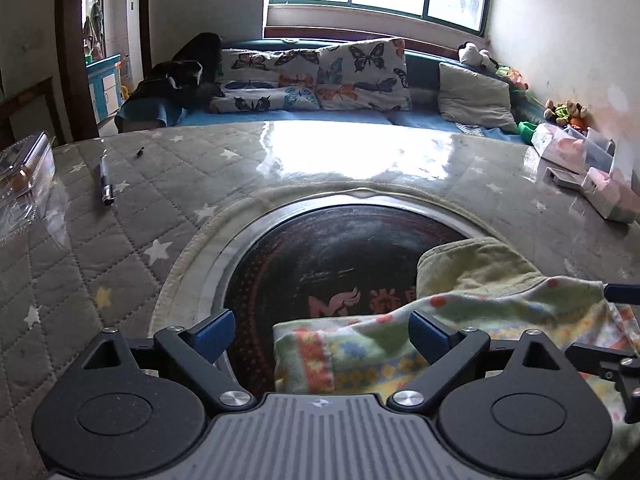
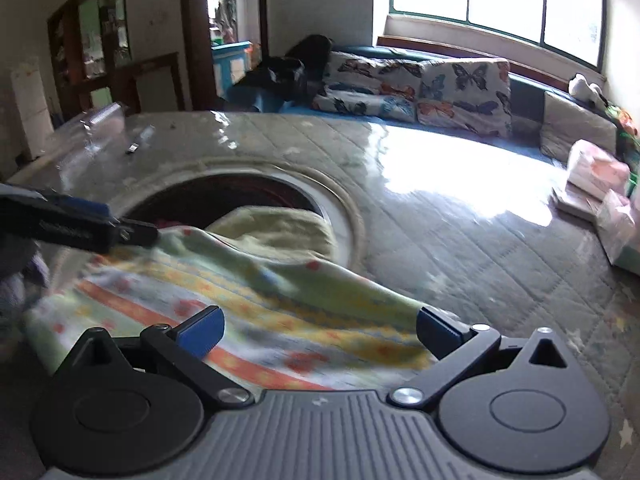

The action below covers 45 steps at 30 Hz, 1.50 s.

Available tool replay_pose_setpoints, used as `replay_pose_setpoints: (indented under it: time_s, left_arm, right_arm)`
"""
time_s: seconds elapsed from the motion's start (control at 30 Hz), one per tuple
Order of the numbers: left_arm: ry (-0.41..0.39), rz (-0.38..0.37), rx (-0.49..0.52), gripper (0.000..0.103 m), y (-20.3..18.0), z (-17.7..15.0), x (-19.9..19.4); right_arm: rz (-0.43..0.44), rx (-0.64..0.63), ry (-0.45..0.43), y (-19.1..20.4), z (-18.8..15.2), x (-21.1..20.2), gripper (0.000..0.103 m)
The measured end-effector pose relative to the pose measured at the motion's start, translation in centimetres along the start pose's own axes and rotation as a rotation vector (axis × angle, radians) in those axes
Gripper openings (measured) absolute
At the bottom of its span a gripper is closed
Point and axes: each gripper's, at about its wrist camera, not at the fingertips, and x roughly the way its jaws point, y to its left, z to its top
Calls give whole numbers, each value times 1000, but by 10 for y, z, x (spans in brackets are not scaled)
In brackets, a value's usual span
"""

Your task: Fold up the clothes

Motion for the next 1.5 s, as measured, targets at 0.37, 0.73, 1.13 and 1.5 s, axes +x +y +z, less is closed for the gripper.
replay_pose_setpoints:
  time_s: [0.37, 0.73, 1.13, 1.5]
  left_arm:
    - [17, 14, -14, 97, 7, -11, -1]
    - [-28, -42, 33, 101, -9, -54, -54]
    - [-89, 14, 62, 103, -15, -81, -66]
    - [-137, -23, 79, 103, -32, -75, -84]
  right_arm:
    - [-33, -107, 25, 44, 4, 25, 103]
    - [-46, -212, -32, 64, -25, -13, 103]
    - [-82, -201, -71, 57, -46, -37, 103]
    - [-132, -182, -70, 43, -65, -51, 103]
